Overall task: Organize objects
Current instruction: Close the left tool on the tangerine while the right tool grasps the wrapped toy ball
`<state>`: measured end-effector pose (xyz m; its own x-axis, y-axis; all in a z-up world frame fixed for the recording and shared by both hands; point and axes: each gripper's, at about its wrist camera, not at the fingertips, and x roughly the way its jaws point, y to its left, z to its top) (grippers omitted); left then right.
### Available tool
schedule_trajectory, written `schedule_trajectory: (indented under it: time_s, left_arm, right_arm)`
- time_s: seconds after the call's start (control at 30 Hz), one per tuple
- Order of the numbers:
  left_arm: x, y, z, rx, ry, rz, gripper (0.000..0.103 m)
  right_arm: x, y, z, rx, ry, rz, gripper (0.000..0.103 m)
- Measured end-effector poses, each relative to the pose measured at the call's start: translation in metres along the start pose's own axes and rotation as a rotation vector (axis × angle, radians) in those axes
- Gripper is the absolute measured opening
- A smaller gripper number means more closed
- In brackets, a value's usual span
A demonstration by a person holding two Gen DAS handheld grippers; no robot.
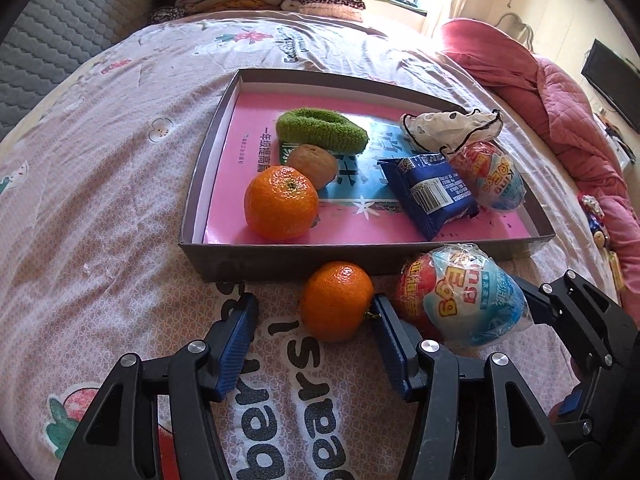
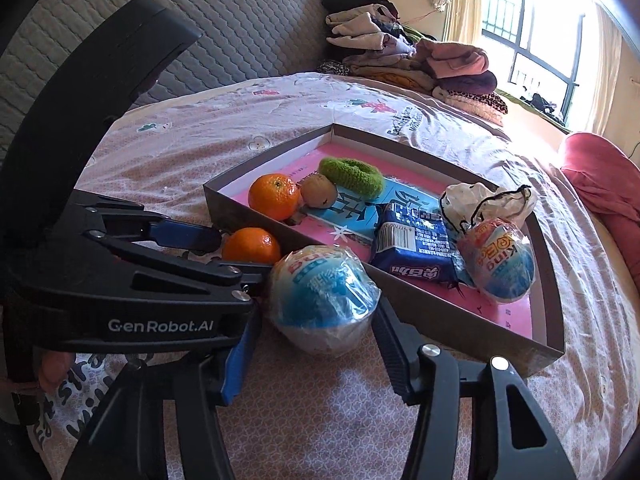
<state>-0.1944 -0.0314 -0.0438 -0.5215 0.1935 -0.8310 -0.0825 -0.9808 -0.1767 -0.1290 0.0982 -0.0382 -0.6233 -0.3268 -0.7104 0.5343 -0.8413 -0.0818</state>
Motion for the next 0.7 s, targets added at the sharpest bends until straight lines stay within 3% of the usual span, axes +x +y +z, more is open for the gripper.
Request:
schedule_trajectory:
  time_s: [0.07,0.13,0.17,0.7]
  left_arm:
    - [0.0,-0.001,0.0,0.0,0.002,-0.018,0.05]
    - [-0.001,-0.004,-0.001,0.007,0.002,-0.04,0.036]
    - [-0.001,-0.006,-0.001,0.015,0.002,-0.043,0.035]
    - [-0.019,-0.005,-0.008,0.04,-0.043,-0.01,0.034]
  right_arm:
    - [-0.002,-0.001,0.0,0.002,-0.001,0.005,0.055]
    - [-0.004,-0.002,0.0,0.004,-0.001,0.008,0.054]
    - [-0.005,-0.002,-0.001,0.004,0.001,0.006,0.054]
    - [-0.022,-0.012,-0.001,0.054,-0.028,0.032,0.053]
